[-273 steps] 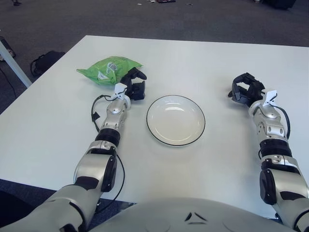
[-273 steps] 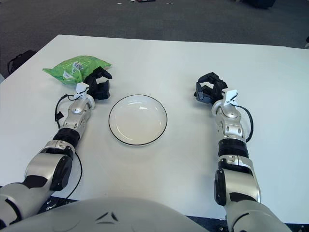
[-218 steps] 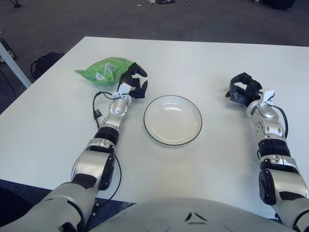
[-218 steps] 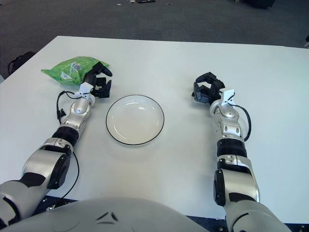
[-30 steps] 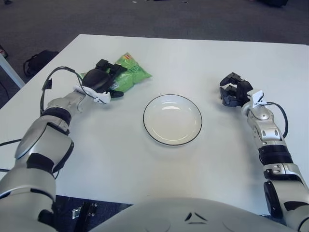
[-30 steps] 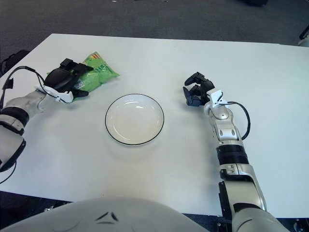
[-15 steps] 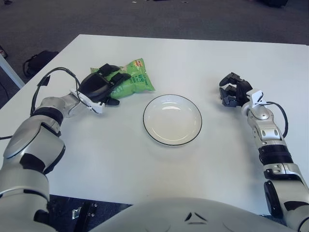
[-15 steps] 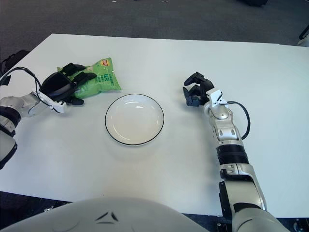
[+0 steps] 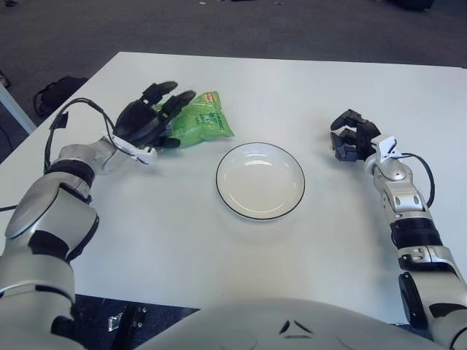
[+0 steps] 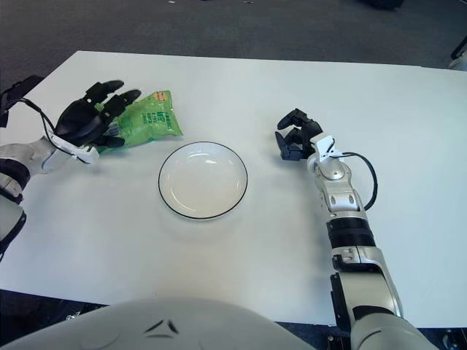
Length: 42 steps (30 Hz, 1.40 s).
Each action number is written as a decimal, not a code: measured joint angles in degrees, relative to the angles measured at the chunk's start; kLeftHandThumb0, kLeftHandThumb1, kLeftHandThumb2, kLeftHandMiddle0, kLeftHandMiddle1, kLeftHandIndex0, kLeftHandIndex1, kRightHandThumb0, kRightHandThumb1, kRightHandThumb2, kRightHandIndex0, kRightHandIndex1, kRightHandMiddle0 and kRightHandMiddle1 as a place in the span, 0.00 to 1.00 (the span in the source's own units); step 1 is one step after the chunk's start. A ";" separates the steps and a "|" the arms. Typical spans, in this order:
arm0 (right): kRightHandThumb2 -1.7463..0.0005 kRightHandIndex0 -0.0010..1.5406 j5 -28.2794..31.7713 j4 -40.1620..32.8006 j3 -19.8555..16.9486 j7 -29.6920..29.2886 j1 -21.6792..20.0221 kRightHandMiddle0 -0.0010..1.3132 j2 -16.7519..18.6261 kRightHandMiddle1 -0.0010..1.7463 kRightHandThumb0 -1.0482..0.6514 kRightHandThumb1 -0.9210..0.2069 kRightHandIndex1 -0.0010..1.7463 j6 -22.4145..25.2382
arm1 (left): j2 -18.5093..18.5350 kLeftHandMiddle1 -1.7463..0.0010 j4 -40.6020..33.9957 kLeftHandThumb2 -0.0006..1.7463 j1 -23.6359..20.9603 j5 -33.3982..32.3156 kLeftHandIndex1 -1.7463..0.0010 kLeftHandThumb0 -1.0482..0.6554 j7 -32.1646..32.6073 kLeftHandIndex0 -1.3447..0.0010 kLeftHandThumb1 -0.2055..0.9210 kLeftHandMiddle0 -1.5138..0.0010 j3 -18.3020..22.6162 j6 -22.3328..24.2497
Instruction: Put the snack into the plate.
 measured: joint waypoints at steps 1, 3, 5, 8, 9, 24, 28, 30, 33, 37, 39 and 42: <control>0.30 0.39 -0.21 0.01 0.12 0.00 -0.07 0.24 -0.03 1.00 0.61 0.47 0.97 0.00 | -0.02 0.94 -1.05 0.50 0.00 -0.08 0.97 0.00 0.79 1.00 1.00 1.00 0.36 -0.02; 0.30 0.39 -0.39 0.02 0.28 0.00 -0.16 0.23 -0.06 1.00 0.61 0.46 0.97 0.00 | -0.39 0.97 -2.45 0.49 -0.04 -0.28 0.98 0.00 2.48 1.00 1.00 1.00 1.24 0.55; 0.30 0.39 -0.50 0.02 0.39 0.00 -0.21 0.23 -0.06 1.00 0.61 0.46 0.96 0.00 | -0.91 0.99 -3.09 0.47 -0.03 -0.60 0.99 0.00 3.48 1.00 1.00 1.00 2.09 2.08; 0.31 0.38 -0.58 0.02 0.53 0.00 -0.26 0.23 -0.07 1.00 0.61 0.45 0.96 0.00 | -1.81 0.99 -3.88 0.45 0.45 -1.67 1.00 0.00 3.45 1.00 1.00 1.00 3.99 5.21; 0.31 0.38 -0.59 0.02 0.57 0.00 -0.28 0.23 -0.07 1.00 0.61 0.45 0.96 0.00 | -2.16 1.00 -4.51 0.44 0.96 -2.52 1.00 0.00 3.26 1.00 1.00 1.00 4.84 6.74; 0.33 0.37 -2.52 -0.22 1.51 -0.02 -0.63 0.21 -0.34 1.00 0.61 0.43 0.97 0.07 | -6.44 1.00 -23.74 0.32 11.06 -12.58 1.00 0.00 -13.19 1.00 1.00 1.00 15.54 22.88; 0.34 0.36 -2.98 -0.26 1.62 -0.02 -0.74 0.19 -0.39 1.00 0.61 0.41 0.97 0.21 | -7.42 1.00 -27.49 0.31 12.69 -16.41 1.00 0.00 -21.11 1.00 1.00 1.00 17.98 26.35; 0.35 0.30 -3.23 -0.30 1.64 -0.02 -0.86 0.23 -0.44 1.00 0.61 0.39 0.99 0.35 | -8.09 1.00 -29.00 0.31 13.31 -18.55 1.00 0.00 -25.43 1.00 1.00 1.00 19.10 28.02; 0.37 0.25 -3.41 -0.42 1.71 -0.02 -1.01 0.25 -0.50 1.00 0.61 0.36 1.00 0.78 | -8.97 1.00 -31.39 0.31 14.19 -21.49 1.00 0.00 -31.88 1.00 1.00 1.00 20.40 30.46; 0.38 0.23 -4.17 -0.92 1.90 -0.02 -1.04 0.26 -0.51 1.00 0.61 0.36 1.00 1.14 | -9.60 1.00 -35.77 0.33 15.26 -23.20 1.00 0.00 -40.98 1.00 1.00 1.00 21.12 36.05; 0.37 0.23 -4.46 -1.27 2.04 -0.02 -1.03 0.26 -0.49 1.00 0.61 0.36 1.00 1.57 | -9.80 1.00 -37.91 0.34 15.48 -23.14 1.00 0.00 -45.40 1.00 1.00 1.00 21.12 39.66; 0.37 0.30 -4.64 -1.69 2.16 -0.02 -0.99 0.21 -0.45 1.00 0.61 0.37 0.99 2.10 | -10.16 1.00 -40.56 0.35 15.53 -22.61 1.00 0.00 -50.74 1.00 1.00 1.00 21.07 44.58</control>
